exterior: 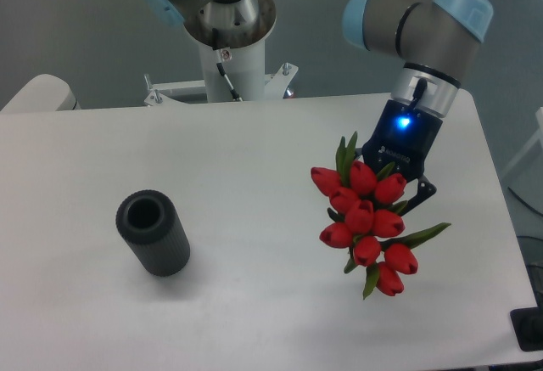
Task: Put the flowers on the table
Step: 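Move the gripper holding the red tulips down toward the table surface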
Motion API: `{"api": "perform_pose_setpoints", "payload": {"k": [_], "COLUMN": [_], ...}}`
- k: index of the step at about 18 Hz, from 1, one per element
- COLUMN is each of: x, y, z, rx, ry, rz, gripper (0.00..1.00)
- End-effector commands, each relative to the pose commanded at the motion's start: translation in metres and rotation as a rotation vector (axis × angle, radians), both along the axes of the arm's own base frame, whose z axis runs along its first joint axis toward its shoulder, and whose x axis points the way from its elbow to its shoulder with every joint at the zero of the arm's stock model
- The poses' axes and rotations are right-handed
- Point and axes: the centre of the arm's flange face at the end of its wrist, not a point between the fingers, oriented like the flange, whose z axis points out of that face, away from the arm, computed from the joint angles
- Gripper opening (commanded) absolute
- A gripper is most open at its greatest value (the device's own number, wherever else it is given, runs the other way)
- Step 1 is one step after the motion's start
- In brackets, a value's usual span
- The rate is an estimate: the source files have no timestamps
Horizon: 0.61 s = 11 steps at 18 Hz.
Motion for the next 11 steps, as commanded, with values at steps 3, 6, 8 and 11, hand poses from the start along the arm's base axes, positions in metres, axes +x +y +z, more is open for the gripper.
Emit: {"api": "perform_pose_setpoints", "payload": {"k": [3, 6, 8, 11], "x": [0.013, 0.023, 0.036, 0.057], "y": [0.006, 0.002, 0.006, 0.016], "z": [-0.003, -0.005, -0.011, -0.020], "rx": [-0.038, -0.087, -0.154, -0.240], "ry": [0.008, 0.042, 0.088, 0.128], "rz": [-0.003, 0.000, -0.016, -0.029], "gripper": [0.32, 0.30, 0.28, 0.28]}}
